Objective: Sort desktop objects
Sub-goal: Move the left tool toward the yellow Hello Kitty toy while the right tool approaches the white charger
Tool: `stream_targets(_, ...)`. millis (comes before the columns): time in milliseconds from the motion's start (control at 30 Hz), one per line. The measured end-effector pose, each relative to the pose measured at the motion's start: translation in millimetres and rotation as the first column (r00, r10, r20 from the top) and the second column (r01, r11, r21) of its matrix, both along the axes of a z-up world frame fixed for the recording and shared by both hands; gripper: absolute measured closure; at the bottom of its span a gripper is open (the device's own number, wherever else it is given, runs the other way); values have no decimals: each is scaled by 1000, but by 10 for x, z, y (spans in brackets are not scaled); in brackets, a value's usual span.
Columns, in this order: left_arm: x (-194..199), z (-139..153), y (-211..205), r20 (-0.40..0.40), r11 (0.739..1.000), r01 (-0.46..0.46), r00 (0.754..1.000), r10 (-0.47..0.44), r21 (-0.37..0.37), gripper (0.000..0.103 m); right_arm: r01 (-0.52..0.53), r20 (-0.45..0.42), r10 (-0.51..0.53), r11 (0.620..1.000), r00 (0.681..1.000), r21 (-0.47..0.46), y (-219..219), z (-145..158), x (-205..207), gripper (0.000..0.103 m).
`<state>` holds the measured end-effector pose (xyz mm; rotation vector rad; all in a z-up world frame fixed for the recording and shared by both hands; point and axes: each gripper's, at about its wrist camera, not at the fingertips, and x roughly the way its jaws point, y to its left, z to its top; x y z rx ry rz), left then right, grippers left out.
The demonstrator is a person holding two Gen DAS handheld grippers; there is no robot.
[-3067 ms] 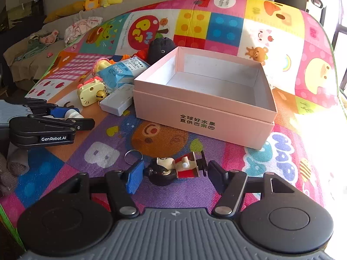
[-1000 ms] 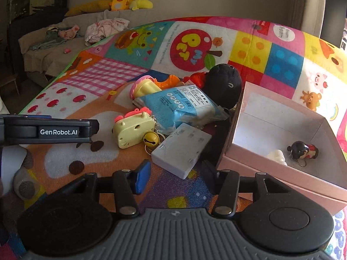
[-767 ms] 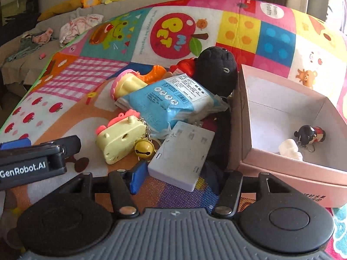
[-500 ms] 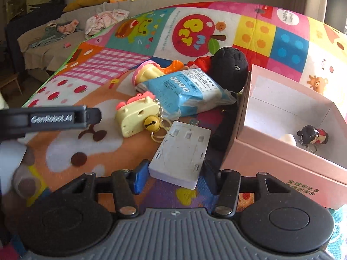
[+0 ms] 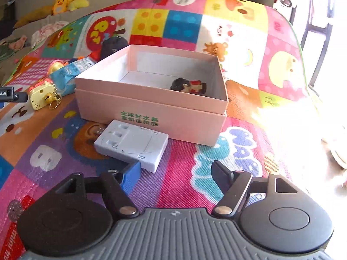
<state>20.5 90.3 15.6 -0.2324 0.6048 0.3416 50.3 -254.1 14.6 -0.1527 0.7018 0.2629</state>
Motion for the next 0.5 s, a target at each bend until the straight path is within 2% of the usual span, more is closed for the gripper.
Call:
stream_targets(167,111,72,-104,1,999,20,1000,-20,42,0,26,-12,-25,997,1000,67,-69,-73,32,13)
stream_targets(200,133,86,-127,1,998,32,999,-32,49,0,30,-15,-29,997,999,74,-83,-74,35,8)
stream_targets(300,161,103,-209,1,996,68,998,-69,56,0,38,-19,-36,995,999,90,-104,-72,29,6)
stream_targets(500,139,83,-428,-12,974,218,976,-218,60,0,37,-23,-35,996,999,84,-73,-74,44,3)
